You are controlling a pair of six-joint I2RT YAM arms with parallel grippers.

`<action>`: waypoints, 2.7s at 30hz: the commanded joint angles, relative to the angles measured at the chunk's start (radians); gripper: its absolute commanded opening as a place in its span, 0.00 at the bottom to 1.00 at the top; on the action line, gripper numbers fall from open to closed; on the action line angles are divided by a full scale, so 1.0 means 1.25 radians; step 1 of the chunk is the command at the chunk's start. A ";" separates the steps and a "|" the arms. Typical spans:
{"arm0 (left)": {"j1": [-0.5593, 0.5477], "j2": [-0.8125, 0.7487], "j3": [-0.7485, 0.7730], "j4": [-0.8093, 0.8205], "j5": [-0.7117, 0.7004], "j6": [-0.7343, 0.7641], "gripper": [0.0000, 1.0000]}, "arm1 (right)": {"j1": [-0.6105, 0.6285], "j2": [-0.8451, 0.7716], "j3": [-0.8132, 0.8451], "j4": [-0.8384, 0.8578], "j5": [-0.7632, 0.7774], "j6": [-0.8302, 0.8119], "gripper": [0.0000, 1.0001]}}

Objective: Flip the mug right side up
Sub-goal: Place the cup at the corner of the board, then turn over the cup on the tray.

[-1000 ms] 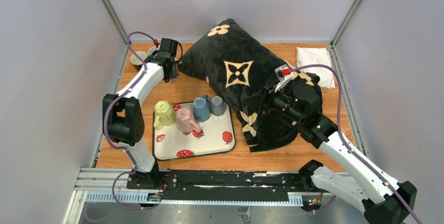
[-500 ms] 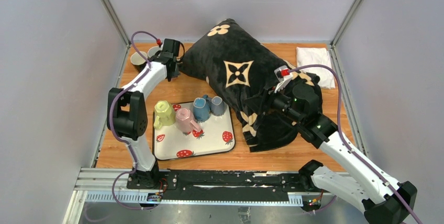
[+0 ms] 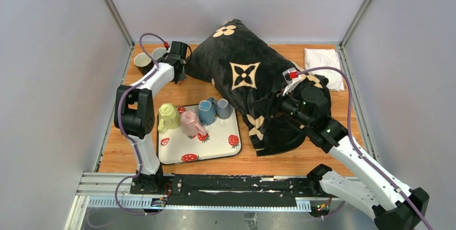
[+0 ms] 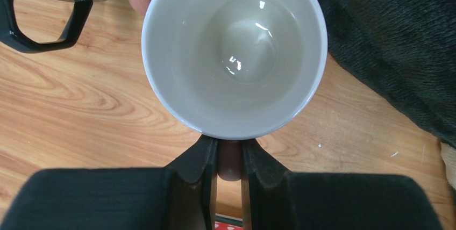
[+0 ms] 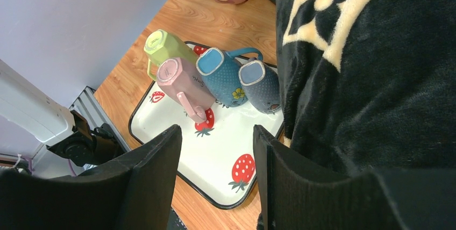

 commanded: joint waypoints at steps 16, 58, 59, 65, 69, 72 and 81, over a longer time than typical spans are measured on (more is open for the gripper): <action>0.001 0.050 0.068 0.045 -0.033 0.013 0.08 | 0.010 -0.006 0.012 -0.007 -0.008 0.002 0.56; 0.001 -0.607 -0.250 0.083 0.242 0.001 0.45 | 0.070 0.208 0.192 -0.176 -0.003 -0.109 0.61; 0.001 -0.635 -0.264 0.085 0.249 0.002 0.46 | 0.092 0.232 0.208 -0.185 0.004 -0.119 0.61; 0.002 -0.778 -0.329 0.088 0.298 -0.059 0.53 | 0.228 0.369 0.300 -0.209 0.044 -0.170 0.62; 0.002 -0.847 -0.372 0.072 0.301 -0.058 0.54 | 0.294 0.463 0.350 -0.206 0.044 -0.181 0.61; 0.002 -0.892 -0.404 0.056 0.270 -0.036 0.56 | 0.337 0.527 0.386 -0.202 0.047 -0.187 0.61; 0.002 -0.992 -0.501 0.081 0.256 -0.012 0.56 | 0.381 0.681 0.451 -0.183 0.072 -0.215 0.61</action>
